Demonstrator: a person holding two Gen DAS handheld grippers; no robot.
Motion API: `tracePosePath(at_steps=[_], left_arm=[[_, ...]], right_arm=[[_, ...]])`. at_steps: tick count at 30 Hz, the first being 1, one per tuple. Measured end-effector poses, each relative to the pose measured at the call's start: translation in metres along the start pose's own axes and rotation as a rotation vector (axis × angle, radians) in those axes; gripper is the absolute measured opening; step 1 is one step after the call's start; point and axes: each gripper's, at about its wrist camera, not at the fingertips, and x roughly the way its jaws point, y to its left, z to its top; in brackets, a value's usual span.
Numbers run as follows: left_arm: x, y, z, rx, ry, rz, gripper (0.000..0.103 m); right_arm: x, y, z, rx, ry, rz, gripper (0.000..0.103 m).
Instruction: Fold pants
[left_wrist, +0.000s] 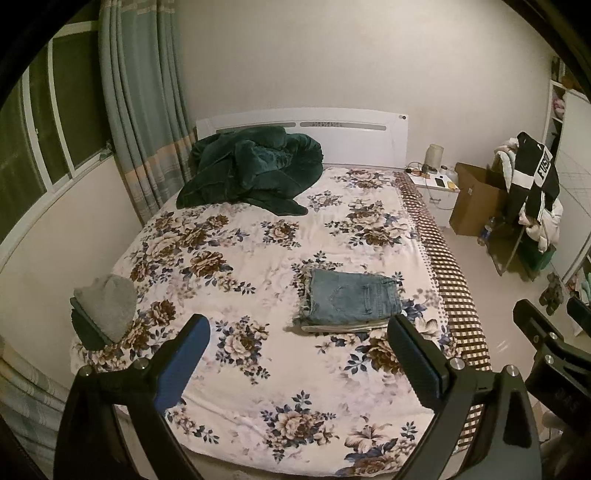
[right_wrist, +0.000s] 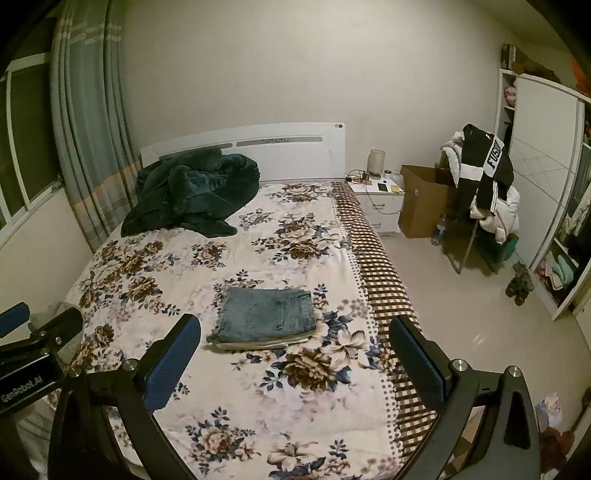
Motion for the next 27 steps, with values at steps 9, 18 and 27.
tracePosePath(at_steps=[9,18,27], left_arm=[[-0.001,0.007,-0.003,-0.003,0.01,0.009,0.098],[-0.002,0.011,-0.006,-0.005,0.014,0.015,0.098],[-0.004,0.012,-0.01,-0.01,0.017,0.014,0.098]], right_arm=[[-0.004,0.003,0.0,-0.003,0.01,0.011,0.103],[-0.003,0.002,-0.001,-0.011,0.016,0.02,0.103],[-0.002,0.004,-0.002,-0.011,0.018,0.021,0.103]])
